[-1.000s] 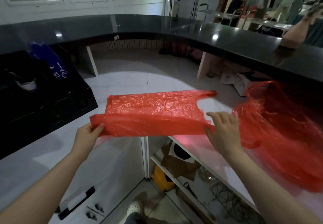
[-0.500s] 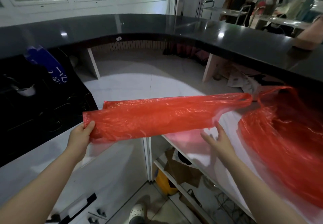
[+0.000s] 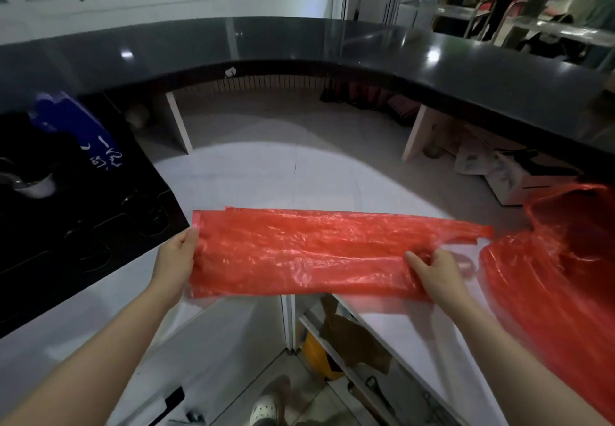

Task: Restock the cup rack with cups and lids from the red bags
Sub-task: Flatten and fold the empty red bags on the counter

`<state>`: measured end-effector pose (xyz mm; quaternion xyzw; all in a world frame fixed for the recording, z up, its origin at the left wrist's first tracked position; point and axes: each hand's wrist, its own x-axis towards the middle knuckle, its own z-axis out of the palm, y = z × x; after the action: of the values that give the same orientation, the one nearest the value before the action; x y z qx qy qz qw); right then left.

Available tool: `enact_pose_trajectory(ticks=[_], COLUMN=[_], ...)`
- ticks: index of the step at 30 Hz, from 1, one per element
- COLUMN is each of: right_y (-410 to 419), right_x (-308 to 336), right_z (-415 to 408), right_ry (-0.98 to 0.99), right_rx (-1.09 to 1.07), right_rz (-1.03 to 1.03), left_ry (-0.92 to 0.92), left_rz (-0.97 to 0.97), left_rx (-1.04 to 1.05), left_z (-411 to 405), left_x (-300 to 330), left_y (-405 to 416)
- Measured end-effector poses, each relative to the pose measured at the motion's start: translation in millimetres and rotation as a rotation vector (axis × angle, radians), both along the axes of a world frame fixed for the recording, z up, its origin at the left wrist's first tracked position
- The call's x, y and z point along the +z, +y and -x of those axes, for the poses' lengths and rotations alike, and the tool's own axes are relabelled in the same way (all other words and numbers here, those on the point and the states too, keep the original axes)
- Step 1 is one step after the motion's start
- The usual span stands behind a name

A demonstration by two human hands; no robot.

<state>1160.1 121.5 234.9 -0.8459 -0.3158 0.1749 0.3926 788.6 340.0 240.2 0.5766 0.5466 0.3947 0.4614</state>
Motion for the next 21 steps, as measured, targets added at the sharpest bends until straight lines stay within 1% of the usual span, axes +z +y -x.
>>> enact_pose_trajectory(ticks=[3, 5, 7, 9, 12, 16, 21], right_y=[2.4, 3.1, 3.8, 6.3, 11.4, 9.1, 10.1], right_x=[-9.7, -13.0, -14.4, -14.0, -8.9, -2.1, -4.3], right_z=[-9.4, -12.6, -14.8, -15.9, -17.2, -22.4, -22.3], right_ry=[-0.051, -0.094, -0.125, -0.131, -0.154, -0.118, -0.204], right_rx=[-0.048, -0.084, -0.106, -0.117, -0.126, -0.091, -0.053], right_rz=[0.083, 0.104, 0.121, 0.146, 0.174, 0.094, 0.114], left_ry=[-0.021, -0.002, 0.084, 0.224, 0.462, 0.540, 0.583], left_rz=[0.113, 0.178, 0.125, 0.035, -0.078, -0.159, -0.208], left_rx=[-0.082, -0.158, -0.233, -0.286, -0.247, -0.164, -0.117], left_z=[-8.7, -12.6, -16.0, -19.7, -24.6, -27.4, -27.5], left_x=[-3.0, -5.7, -8.8, -10.6, -16.0, -21.2, -27.6], left_y=[7.3, 8.7, 9.1, 11.6, 16.4, 18.9, 22.3])
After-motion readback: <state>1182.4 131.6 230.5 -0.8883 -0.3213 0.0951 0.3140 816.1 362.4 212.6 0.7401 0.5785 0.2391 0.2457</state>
